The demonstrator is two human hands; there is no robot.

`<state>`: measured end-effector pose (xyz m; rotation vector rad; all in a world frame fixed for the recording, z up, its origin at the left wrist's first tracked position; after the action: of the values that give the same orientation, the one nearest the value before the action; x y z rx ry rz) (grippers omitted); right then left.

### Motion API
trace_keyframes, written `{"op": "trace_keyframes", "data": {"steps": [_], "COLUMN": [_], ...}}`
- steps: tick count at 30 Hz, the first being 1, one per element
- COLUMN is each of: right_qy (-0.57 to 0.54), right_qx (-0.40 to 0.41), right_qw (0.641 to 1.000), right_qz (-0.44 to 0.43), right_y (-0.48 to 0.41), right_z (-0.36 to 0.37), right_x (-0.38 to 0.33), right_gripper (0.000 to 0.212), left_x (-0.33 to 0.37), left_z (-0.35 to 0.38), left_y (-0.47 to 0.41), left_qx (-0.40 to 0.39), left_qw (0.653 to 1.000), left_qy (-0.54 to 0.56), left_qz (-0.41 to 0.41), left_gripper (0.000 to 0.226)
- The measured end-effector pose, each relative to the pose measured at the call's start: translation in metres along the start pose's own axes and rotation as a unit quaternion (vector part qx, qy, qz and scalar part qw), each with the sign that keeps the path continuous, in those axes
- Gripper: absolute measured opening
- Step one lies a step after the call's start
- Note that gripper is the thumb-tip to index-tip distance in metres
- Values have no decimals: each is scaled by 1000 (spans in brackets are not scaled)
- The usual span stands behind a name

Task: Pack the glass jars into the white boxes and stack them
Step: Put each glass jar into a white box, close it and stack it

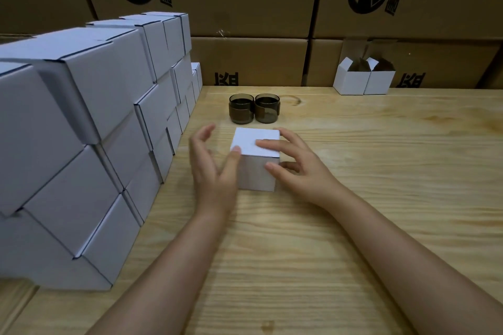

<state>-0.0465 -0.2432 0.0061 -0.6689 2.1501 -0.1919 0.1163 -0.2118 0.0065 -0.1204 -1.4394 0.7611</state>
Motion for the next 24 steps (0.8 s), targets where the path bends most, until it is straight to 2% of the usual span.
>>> {"op": "trace_keyframes", "data": {"steps": [3, 8, 13, 16, 19, 24], "right_qy": [40, 204, 374, 416, 455, 508], "right_qx": [-32, -55, -34, -26, -11, 12], "right_qw": [999, 977, 923, 907, 890, 860], "right_qz": [-7, -36, -82, -65, -39, -53], "right_y": [-36, -107, -160, -182, -197, -214], "right_z": [20, 39, 50, 54, 61, 73], "right_x": [-8, -16, -19, -14, -12, -19], "right_gripper": [37, 41, 38, 33, 34, 39], "left_x": [2, -1, -5, -14, -21, -21], "left_z": [-9, -8, 0, 7, 13, 14], "left_y": [0, 0, -1, -1, 2, 1], "left_qx": [86, 96, 36, -34, -109, -133], "left_qw": [996, 994, 999, 997, 988, 983], "left_qy": [-31, -44, -26, -29, -75, -107], "left_qz": [14, 27, -9, -61, -79, -74], "left_gripper": [44, 49, 25, 15, 19, 21]}}
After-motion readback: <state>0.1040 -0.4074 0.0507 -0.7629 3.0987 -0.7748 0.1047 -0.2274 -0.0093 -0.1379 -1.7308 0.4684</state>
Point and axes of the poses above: each hand's wrist, its own y-axis away from the middle knuckle, its own z-axis out of the palm, x = y × z, the point moved 5 cm from there along -y, towards the middle knuckle, and after that the axes turned 13 degrees about y, right-handed, at the moved point
